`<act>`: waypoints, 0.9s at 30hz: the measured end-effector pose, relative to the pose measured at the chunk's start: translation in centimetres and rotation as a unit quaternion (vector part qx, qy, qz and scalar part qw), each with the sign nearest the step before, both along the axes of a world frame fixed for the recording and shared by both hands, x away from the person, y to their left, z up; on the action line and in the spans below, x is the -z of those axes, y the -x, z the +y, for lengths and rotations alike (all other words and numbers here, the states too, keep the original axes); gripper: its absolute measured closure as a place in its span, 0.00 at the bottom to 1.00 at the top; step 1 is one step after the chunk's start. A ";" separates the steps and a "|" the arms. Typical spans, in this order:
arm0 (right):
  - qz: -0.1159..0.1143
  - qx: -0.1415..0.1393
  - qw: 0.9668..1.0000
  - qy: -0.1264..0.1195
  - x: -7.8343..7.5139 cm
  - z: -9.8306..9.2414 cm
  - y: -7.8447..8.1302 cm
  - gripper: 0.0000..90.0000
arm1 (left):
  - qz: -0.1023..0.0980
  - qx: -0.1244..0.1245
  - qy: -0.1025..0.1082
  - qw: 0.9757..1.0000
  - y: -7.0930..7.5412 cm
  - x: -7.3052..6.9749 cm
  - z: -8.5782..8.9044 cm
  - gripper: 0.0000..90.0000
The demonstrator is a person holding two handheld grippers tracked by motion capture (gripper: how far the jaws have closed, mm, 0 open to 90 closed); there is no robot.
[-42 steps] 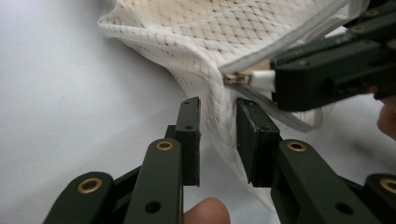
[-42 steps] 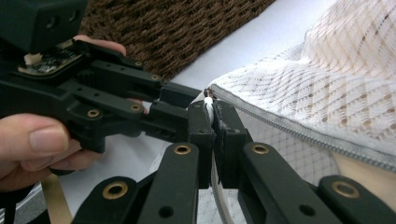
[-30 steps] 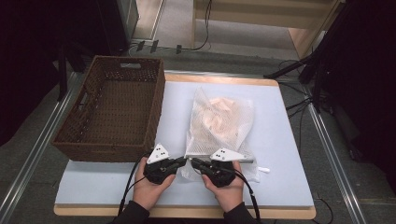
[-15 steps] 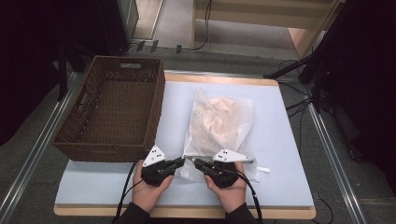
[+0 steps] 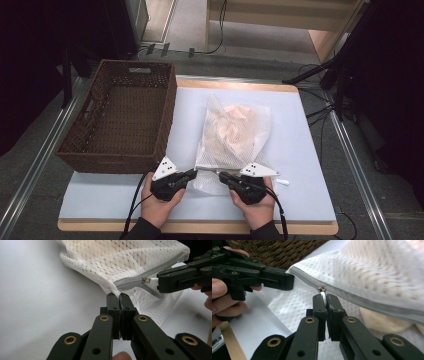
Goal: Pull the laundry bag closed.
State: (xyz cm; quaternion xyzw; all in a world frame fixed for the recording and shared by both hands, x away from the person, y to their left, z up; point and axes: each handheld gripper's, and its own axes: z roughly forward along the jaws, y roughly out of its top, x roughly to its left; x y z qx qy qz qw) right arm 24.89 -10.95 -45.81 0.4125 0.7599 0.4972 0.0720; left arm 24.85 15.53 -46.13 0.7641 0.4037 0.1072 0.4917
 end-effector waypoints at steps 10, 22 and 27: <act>-0.001 0.014 1.000 -0.003 -0.1 -1.9 0.1 0.97 | -0.002 -0.001 -0.001 1.000 0.1 -0.1 0.0 0.99; -0.003 0.036 0.999 -0.008 -0.3 -4.2 0.4 0.97 | -0.002 -0.002 -0.002 1.000 0.1 0.0 0.0 0.99; -0.004 0.048 0.999 -0.009 -0.3 -5.5 0.4 0.97 | -0.002 -0.004 -0.004 1.000 0.1 0.0 0.1 0.99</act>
